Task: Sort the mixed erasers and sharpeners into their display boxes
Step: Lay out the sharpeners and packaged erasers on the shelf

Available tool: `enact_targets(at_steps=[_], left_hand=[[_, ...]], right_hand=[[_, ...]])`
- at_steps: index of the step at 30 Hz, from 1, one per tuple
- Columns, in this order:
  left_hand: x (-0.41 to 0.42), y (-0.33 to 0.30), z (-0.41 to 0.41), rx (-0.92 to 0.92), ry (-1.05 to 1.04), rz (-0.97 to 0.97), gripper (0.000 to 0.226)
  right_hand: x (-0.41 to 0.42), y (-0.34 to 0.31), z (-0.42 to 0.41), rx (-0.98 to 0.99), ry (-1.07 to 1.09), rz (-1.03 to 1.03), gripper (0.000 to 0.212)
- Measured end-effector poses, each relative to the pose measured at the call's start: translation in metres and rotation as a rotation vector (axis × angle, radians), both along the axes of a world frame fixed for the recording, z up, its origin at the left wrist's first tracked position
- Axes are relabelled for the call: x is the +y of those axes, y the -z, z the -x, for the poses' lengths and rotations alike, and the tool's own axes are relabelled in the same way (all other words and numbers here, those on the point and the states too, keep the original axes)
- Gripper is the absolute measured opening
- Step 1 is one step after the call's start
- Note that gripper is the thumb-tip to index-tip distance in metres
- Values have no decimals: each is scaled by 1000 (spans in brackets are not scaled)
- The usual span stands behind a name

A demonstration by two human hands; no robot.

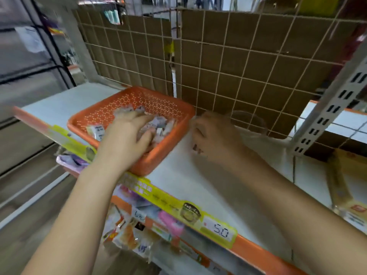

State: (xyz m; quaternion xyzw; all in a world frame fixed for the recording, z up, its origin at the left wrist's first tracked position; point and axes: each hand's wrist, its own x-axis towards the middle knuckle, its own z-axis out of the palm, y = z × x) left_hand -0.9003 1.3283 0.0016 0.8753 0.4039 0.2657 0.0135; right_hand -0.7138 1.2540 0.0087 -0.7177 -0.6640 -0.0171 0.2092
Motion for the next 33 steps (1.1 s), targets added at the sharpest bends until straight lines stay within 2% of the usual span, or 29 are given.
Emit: enact_targets(at_steps=[5,13,17,21,26,33], left_hand=[[45,9,45,14,-78,35,44],[102,17,73,37,-41,169,31],[129,14,69,87,-15,274,34],[159,8,51,208,24,305,38],[181,9,14,276,105,357,35],[199,23,-23,416,138,399,37]], right_hand=[[61,2,32,40,-38,22,23],[152,24,59,114,1,335,34],[169,28,63,62,-37,430,28],[165,32,59,85,19,376,26],[158,21,52,161,84,303,37],[153,7,41,155,132,298,30]])
